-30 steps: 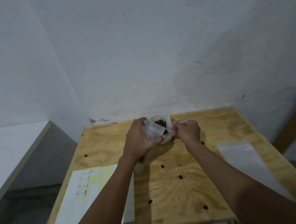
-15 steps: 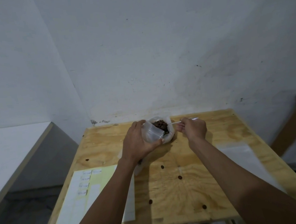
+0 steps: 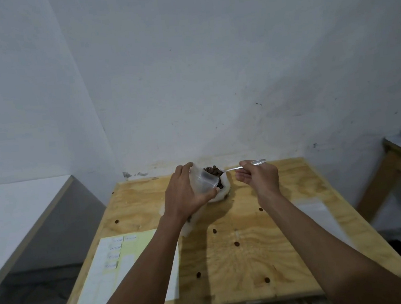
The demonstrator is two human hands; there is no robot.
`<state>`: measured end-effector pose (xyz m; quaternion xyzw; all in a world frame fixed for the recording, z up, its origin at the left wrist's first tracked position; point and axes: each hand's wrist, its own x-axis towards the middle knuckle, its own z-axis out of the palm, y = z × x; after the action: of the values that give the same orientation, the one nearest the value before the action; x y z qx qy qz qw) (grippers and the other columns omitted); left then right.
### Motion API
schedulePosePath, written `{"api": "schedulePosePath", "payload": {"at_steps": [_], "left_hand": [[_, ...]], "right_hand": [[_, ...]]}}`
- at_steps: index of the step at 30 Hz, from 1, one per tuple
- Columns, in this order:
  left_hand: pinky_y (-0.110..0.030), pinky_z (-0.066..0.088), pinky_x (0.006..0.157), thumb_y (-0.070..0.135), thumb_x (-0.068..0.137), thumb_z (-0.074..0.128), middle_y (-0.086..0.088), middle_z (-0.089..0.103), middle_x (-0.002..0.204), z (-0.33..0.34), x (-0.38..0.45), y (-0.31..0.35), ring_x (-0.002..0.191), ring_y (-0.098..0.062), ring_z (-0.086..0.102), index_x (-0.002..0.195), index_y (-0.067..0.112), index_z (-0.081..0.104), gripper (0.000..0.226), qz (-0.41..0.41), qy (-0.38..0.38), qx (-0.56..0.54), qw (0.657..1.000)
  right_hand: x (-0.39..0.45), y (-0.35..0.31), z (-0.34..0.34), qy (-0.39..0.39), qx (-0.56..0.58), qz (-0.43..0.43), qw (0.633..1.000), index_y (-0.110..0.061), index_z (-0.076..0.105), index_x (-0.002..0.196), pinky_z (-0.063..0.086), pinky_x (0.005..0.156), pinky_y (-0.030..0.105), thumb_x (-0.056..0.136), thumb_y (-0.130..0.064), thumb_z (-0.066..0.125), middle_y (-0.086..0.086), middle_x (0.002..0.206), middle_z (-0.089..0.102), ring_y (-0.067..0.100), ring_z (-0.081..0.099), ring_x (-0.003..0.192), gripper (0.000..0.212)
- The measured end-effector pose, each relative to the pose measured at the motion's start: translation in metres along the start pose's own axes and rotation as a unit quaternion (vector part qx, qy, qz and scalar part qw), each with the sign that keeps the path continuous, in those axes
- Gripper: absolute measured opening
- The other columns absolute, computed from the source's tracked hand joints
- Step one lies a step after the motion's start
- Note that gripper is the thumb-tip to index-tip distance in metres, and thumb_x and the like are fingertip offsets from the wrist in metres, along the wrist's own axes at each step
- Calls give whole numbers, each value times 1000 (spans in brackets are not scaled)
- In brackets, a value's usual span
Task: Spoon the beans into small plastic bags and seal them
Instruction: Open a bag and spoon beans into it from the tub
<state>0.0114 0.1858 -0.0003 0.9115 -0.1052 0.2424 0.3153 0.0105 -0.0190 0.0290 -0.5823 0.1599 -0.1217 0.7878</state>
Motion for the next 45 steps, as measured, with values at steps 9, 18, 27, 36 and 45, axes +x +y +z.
{"api": "schedulePosePath", "payload": {"at_steps": [9, 18, 27, 36, 45], "left_hand": [[-28, 46, 87, 76, 67, 66, -2, 54, 132, 3, 0, 0, 117, -19, 53, 142, 11, 46, 101, 2, 15, 13, 1000], [-32, 49, 85, 68, 70, 77, 1, 55, 128, 4, -2, -14, 113, -16, 55, 140, 12, 48, 94, 2, -6, -9, 1000], [-29, 46, 93, 64, 68, 83, 2, 57, 133, 11, 0, -24, 117, -14, 54, 141, 12, 51, 94, -27, -44, -50, 997], [-33, 51, 91, 61, 67, 84, 1, 59, 130, 20, 0, -25, 113, -13, 56, 138, 11, 52, 93, -31, -49, -76, 995], [-28, 47, 91, 61, 66, 85, 3, 57, 132, 18, -2, -28, 116, -12, 54, 139, 13, 51, 93, -31, -61, -69, 995]], "right_hand": [[-8, 2, -14, -64, 51, -38, 996, 0, 74, 97, 62, 72, 27, 95, -1, 68, 20, 89, 74, 25, 74, 79, 7], [13, 22, 5, 51, 10, -24, 998, -1, 73, 96, 63, 71, 30, 94, -1, 68, 21, 88, 75, 26, 76, 78, 6], [27, 52, 16, 73, -129, -68, 987, -7, 78, 92, 65, 77, 40, 93, -5, 70, 7, 74, 75, 19, 76, 70, 9], [27, 65, 21, 24, -226, -28, 973, -18, 73, 66, 64, 75, 45, 90, -11, 72, 6, 70, 75, 25, 75, 70, 24], [21, 54, 27, 98, -110, 49, 988, -7, 72, 66, 64, 75, 45, 87, -6, 70, 11, 66, 74, 25, 73, 63, 20]]}}
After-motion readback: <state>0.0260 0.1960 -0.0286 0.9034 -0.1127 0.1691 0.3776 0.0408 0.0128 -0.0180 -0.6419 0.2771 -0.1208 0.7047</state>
